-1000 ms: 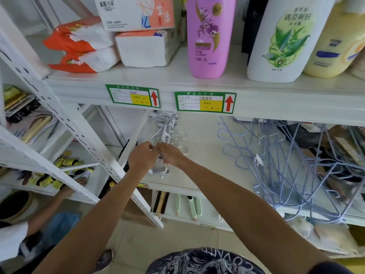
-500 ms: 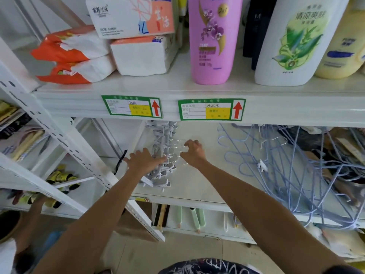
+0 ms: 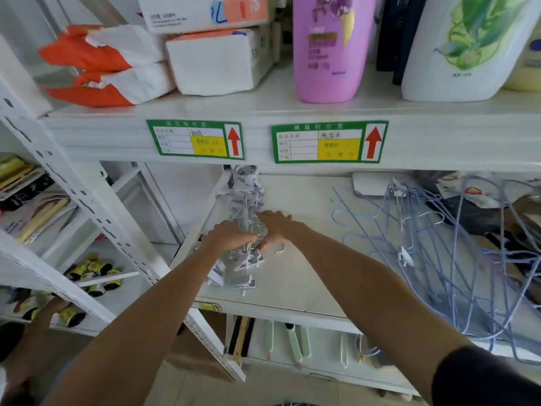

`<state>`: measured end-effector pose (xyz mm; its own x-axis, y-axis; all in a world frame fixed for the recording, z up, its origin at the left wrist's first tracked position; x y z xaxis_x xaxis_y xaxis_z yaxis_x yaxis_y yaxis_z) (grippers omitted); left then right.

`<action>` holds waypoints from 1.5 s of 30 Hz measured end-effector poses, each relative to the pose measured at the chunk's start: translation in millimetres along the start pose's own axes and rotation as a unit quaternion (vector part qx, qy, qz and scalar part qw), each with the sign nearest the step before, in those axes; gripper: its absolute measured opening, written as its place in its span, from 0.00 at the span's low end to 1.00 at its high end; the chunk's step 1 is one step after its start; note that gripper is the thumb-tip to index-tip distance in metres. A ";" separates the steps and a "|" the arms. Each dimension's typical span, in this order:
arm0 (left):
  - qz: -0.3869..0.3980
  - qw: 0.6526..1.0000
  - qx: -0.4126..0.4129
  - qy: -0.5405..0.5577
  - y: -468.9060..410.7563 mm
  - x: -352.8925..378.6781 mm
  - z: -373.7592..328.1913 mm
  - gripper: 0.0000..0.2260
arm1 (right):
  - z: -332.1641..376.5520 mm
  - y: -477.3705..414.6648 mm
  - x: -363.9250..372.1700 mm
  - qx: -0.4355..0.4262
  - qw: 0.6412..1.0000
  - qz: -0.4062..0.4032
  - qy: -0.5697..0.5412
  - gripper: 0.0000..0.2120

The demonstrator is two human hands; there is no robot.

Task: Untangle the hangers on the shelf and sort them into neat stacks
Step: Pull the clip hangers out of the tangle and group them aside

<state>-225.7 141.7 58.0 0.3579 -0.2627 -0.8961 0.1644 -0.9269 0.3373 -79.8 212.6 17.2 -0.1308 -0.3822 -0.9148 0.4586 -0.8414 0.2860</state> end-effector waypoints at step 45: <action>-0.040 0.992 -0.064 0.097 -91.4 7.2 -0.4 0.32 | -97.9 87.0 -35.2 0.125 0.950 -0.189 -0.214 0.23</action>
<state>-237.8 224.6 20.8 0.5071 -0.1223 -0.8531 0.3103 -0.8976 0.3131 50.8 190.3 46.3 -0.6150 -0.1110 -0.7807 0.0916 -0.9934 0.0690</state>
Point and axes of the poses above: each hand's wrist, its own y-axis away from the middle knuckle, its own x-axis out of the palm, z = x × y, the point moved 3 cm from there along -y, towards the middle knuckle, and after that the axes turned 2 degrees about x, right-handed, at the moved point
